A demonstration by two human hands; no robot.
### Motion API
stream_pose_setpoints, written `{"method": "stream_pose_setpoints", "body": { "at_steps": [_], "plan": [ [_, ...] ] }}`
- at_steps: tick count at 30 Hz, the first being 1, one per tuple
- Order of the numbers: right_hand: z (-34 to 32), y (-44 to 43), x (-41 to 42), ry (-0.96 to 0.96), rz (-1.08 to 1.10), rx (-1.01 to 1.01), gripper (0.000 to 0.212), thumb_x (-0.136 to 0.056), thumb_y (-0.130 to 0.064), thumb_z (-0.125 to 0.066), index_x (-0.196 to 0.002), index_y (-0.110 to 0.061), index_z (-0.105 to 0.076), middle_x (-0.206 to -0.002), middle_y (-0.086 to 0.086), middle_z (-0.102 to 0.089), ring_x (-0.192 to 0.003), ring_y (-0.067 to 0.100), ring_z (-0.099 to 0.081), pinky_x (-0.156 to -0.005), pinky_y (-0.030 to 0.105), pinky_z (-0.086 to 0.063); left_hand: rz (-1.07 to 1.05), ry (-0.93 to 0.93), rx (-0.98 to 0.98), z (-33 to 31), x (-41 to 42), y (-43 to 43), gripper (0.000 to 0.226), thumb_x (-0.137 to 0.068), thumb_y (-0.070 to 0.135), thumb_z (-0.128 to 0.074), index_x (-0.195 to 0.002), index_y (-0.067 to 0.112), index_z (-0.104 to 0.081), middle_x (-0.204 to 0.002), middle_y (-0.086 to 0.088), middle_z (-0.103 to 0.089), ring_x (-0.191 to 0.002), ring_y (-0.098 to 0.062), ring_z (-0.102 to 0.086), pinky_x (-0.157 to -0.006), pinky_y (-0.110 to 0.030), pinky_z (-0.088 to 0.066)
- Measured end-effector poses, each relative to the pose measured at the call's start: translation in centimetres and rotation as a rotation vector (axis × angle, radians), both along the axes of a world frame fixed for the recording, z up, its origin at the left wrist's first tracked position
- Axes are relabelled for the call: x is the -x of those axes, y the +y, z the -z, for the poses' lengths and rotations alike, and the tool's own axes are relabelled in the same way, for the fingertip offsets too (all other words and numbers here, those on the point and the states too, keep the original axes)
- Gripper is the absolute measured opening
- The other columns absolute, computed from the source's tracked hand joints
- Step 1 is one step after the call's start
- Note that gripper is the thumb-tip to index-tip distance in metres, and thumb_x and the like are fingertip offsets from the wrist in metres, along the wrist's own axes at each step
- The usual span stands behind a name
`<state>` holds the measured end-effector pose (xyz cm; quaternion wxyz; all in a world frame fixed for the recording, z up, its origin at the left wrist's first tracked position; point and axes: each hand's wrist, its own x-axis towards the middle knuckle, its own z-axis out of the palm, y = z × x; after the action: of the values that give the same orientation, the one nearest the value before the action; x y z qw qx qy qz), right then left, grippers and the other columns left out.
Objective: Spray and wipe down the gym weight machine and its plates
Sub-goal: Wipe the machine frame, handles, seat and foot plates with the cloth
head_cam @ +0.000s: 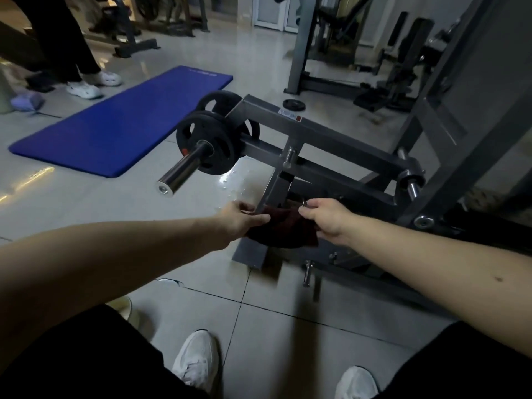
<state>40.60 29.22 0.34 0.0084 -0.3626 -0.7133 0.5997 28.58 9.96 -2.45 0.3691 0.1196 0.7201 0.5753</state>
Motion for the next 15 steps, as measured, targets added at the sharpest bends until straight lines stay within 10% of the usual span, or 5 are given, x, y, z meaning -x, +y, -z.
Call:
{"method": "stream_pose_setpoints", "body": {
  "at_steps": [8,15],
  "plan": [
    [-0.6,0.9,-1.4,-0.018,-0.058,0.035,0.036,-0.098,-0.005,-0.065,-0.132,-0.018,-0.066,-0.117,0.006,-0.071,-0.098,0.016,-0.069,-0.063,0.024,-0.058,0.112,0.168,0.147,-0.9,1.5,0.7,0.086,-0.069,0.001,-0.09,-0.144,0.017,-0.051,-0.132,-0.012,-0.06,-0.116,-0.031,-0.062,-0.101,-0.041,-0.055],
    [7.1,3.2,-3.9,-0.16,-0.338,-0.177,0.084,-0.077,-0.002,-0.086,-0.15,-0.019,-0.048,-0.143,0.011,-0.059,-0.127,0.025,-0.06,-0.112,0.036,-0.045,0.612,0.758,0.545,4.0,-1.0,3.3,0.016,-0.086,0.026,-0.076,-0.097,0.014,-0.074,-0.092,-0.006,-0.072,-0.085,-0.024,-0.067,-0.065,-0.022,-0.047]
  ]
}}
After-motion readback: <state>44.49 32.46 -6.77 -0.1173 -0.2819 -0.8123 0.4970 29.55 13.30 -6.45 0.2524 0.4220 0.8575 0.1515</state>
